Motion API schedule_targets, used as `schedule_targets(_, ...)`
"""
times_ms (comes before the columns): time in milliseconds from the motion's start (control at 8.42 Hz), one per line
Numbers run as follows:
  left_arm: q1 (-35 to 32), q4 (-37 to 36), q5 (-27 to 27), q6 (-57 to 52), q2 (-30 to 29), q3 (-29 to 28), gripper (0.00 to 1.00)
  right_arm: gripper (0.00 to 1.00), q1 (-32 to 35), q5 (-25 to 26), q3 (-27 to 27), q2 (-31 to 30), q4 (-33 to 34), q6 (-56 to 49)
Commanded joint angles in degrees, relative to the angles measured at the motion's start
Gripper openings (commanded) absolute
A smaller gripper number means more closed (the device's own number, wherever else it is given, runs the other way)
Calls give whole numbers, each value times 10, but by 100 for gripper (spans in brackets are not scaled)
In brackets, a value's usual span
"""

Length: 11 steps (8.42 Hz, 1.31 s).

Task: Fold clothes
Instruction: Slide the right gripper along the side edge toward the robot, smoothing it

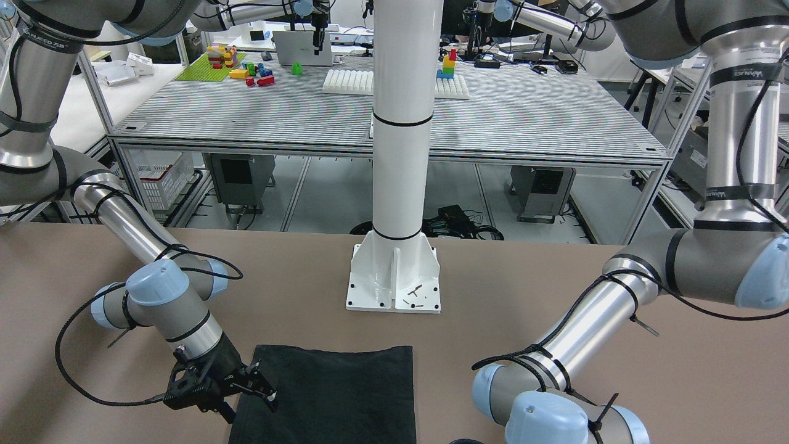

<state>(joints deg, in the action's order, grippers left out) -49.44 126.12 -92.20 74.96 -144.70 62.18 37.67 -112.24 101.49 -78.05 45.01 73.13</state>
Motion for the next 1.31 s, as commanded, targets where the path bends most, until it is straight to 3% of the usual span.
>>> schedule_targets(0,0,0,0,-2,1,0,95,94,-22,20,-32,4,-3,16)
schedule_targets(356,0,0,1,-1,1,-1,95,94,-32,33,-125,18,-97,19)
schedule_targets(475,0,0,2,-2,1,-1,95,94,-30,32,-119,18,-107,25)
schedule_targets(832,0,0,5,-2,-1,-1,95,94,-3,-2,-32,16,-64,32)
schedule_targets(1188,0,0,5,-2,0,-1,95,94,-2,-14,-12,-1,-58,53)
